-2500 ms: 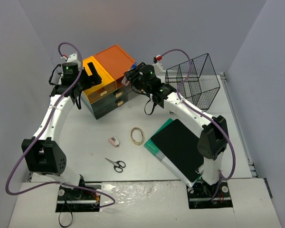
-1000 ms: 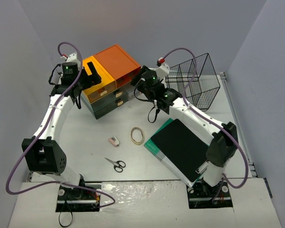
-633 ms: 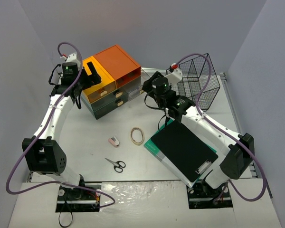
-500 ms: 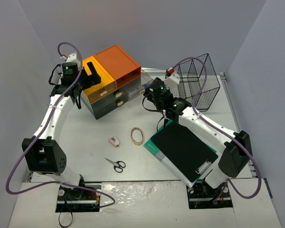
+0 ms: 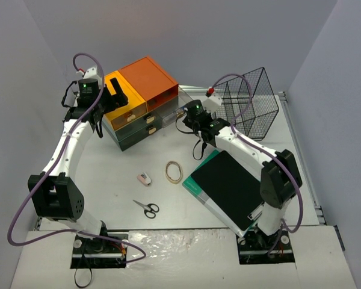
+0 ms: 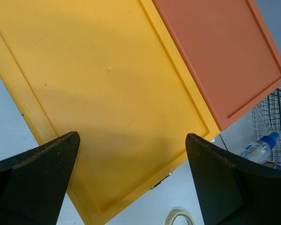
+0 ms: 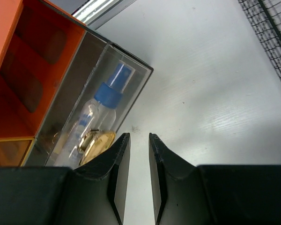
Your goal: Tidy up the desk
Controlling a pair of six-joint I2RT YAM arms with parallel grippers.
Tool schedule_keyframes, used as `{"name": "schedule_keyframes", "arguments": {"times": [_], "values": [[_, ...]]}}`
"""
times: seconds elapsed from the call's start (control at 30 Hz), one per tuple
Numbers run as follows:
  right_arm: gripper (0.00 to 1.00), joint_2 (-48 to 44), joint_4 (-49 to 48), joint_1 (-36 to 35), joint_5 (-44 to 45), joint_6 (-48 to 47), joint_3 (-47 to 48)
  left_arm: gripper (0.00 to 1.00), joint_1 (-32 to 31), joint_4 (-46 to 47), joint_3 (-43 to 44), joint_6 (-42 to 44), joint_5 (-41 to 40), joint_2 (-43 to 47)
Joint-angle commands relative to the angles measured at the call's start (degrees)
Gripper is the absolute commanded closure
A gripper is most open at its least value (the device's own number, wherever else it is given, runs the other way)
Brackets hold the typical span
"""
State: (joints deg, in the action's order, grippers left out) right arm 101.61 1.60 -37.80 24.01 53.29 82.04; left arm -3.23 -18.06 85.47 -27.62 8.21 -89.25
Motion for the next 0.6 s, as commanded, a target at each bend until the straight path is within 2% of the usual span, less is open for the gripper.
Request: {"name": "schedule_keyframes", "arguments": {"times": [0.0, 0.57], "values": [[0.8, 3.1, -4.3, 0.9, -2.4, -2.4, 6.0, 0.03, 2.0, -7.8, -1.3, 0.3, -2.7, -1.0], [0.75, 14.2, -6.1, 2.4, -10.9, -8.4, 22.8, 0.03, 2.1, -8.4, -3.1, 0.6, -3.0, -0.7]]}}
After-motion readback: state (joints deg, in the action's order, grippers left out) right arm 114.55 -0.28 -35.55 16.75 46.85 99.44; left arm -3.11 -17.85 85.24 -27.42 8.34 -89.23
